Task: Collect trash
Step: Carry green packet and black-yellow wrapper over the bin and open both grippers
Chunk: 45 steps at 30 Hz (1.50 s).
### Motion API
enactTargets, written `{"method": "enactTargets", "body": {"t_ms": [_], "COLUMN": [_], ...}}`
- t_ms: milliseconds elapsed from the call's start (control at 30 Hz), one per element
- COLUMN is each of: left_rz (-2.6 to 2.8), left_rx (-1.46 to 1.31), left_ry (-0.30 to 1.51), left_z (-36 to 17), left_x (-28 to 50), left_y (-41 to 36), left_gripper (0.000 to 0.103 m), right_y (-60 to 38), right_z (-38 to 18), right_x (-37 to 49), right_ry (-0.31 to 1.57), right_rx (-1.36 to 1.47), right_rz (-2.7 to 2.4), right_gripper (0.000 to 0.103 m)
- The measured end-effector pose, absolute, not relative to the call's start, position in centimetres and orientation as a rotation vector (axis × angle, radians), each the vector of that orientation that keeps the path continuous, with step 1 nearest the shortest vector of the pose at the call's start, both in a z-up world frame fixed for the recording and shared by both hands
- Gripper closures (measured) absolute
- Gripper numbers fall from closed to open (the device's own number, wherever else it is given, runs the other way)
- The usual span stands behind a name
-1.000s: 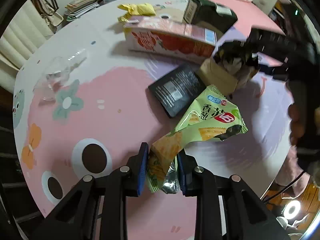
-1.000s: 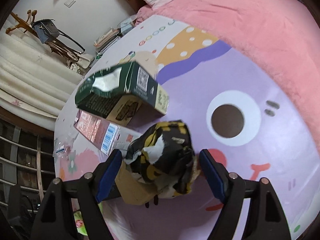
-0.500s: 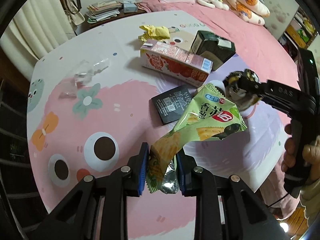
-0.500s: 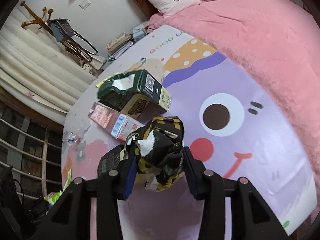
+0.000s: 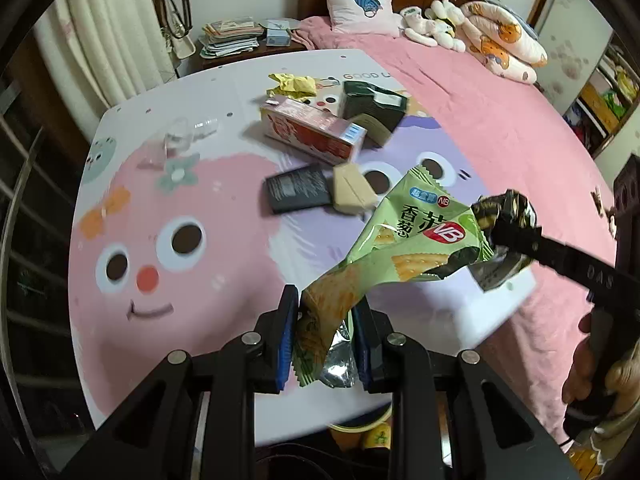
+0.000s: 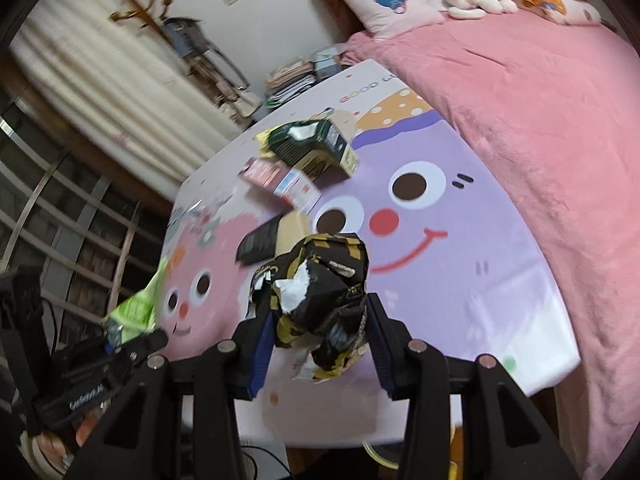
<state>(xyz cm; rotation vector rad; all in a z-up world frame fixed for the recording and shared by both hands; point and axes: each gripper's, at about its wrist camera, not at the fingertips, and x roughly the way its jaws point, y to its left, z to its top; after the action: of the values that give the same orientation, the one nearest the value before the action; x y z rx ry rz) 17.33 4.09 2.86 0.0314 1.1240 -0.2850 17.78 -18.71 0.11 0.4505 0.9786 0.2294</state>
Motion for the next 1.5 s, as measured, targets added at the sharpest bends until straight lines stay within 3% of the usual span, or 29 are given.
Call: {"method": "enactTargets", "body": {"t_ms": [267,667,1267,1333,1400,1500], "left_rz": [-0.225,-0.166,-0.202,-0.204,-0.204,-0.199], "left_rx": [-0.045,-0.036,0.017,0.042,0.052,0.08], "left_ry": [1.132,1.317,1.526,1.522,1.517,1.519], "left_z": [2.2,-4.8,-28.2,-30.2,-31.5,-33.0], "left_x": [8.8,0.6,0.8,1.1,1.2,1.4], "left_y": [2.2,2.0,-0.8,-1.4,-1.8,-2.2], "left_gripper": [0.079,0.079,0.077,0.071,0.055,0.047], "right_y": [-19.2,-17.6,-16.4,-16.3,-16.0,-15.6], "right_z": [-0.2,-7.3,-32.9,-34.9,-36.5,-38.0], "right_x": [10.9,3.5,3.5,3.8,4.0,4.1], "right_ry": [1.032,1.214,1.503,1.514,1.533,1.534], "right_rx": [0.36,0.321,0.267,0.272,0.278,0.265], "right_rz": [0.343,0.398,0.201,0.201,0.205,0.201], "right_gripper": [0.06,0.06,0.057,0.056,0.052,0.041]}}
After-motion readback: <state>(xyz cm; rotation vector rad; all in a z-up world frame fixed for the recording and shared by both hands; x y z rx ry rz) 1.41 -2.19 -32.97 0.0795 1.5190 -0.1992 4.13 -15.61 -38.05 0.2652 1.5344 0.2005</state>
